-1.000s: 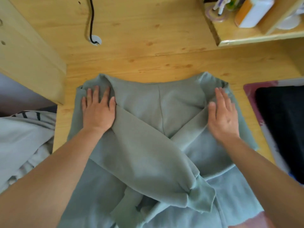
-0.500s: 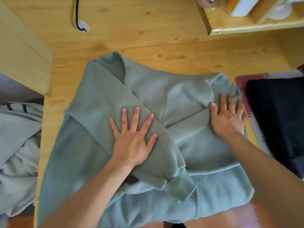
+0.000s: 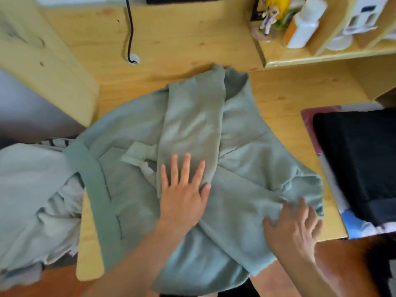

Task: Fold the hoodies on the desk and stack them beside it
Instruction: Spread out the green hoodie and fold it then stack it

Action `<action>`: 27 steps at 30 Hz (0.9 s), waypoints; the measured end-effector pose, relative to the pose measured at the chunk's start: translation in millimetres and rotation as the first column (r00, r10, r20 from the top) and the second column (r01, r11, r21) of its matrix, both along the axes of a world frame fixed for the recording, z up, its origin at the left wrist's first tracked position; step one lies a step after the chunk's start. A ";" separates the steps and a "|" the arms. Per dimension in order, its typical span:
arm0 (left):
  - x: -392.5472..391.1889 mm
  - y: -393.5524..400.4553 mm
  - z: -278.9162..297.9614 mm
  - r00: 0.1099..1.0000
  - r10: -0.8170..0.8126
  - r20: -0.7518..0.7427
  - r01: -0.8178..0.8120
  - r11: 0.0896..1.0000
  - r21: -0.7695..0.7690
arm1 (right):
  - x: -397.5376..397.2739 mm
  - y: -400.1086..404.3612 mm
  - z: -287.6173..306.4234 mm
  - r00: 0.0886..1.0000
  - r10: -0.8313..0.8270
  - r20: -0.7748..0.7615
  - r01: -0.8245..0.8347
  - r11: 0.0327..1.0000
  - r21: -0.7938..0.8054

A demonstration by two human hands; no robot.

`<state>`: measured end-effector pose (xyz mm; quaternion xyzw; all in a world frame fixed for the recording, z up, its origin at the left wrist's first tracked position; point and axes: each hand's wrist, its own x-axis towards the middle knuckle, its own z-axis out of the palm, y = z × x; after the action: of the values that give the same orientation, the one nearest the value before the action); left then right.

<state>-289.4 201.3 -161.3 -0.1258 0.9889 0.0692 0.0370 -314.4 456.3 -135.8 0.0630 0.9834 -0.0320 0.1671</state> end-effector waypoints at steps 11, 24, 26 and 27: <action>79.9 13.7 -6.2 0.939 0.342 0.042 -0.343 0.939 0.026 | -122.4 -70.9 -50.7 0.706 0.708 0.016 -0.708 0.706 0.020; 71.5 -68.7 -39.4 0.938 0.312 0.155 -0.312 0.950 -0.023 | -84.8 -55.9 -53.7 0.921 0.387 -0.029 -0.388 0.922 -0.013; 48.9 -97.0 -38.1 0.942 0.280 0.187 -0.283 0.959 -0.010 | -101.8 -73.6 -47.9 0.925 0.379 0.006 -0.378 0.924 -0.064; 39.2 -107.9 -35.5 0.944 0.261 0.200 -0.262 0.965 -0.023 | -106.8 -79.8 -43.9 0.928 0.371 0.032 -0.366 0.926 -0.096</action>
<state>-250.2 93.5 -196.8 -0.2622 0.9546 0.0624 0.1273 -421.2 376.4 -179.7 -0.1296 0.9709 -0.0417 0.1973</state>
